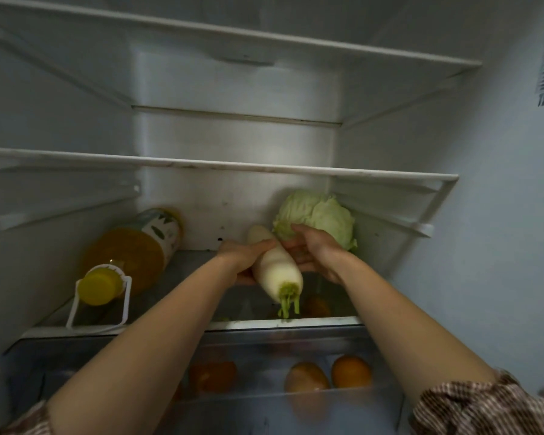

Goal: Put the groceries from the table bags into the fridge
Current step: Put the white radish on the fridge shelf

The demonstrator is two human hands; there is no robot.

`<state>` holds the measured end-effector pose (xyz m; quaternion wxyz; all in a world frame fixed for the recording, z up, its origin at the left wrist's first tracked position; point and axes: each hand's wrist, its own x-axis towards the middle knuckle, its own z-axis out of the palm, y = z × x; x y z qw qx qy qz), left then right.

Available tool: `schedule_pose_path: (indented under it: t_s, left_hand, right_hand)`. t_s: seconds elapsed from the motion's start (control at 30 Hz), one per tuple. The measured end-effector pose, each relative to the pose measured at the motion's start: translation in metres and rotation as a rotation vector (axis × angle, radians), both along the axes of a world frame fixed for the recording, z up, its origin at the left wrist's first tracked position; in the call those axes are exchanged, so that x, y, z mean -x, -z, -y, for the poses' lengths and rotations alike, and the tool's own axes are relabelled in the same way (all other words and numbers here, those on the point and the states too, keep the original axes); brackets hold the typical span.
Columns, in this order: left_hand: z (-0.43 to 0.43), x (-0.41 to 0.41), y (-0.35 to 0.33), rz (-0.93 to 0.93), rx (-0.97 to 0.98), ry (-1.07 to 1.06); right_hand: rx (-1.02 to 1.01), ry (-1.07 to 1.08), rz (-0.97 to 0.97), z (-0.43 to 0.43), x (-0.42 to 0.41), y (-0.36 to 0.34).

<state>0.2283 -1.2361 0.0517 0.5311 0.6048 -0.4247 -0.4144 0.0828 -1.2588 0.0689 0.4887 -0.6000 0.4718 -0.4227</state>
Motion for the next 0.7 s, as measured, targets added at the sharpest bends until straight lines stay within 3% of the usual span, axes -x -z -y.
schedule_pose_path:
  t_s: [0.17,0.3,0.47,0.7]
  left_hand:
    - [-0.011,0.003,0.005,0.005,0.094,-0.038]
    - [-0.055,0.005,0.006,0.239,0.168,-0.14]
    - [-0.148,0.013,0.012,0.549,0.289,-0.21]
    - [-0.309,0.024,0.054,0.678,0.303,-0.339]
  right_hand:
    - [0.078,0.025,-0.029,-0.03,0.005,0.007]
    - [0.311,0.14,-0.207,-0.066,0.01,0.006]
    - [0.563,0.155,-0.415,-0.138,0.021,0.009]
    - [0.606,0.045,-0.53,-0.273,0.032,0.054]
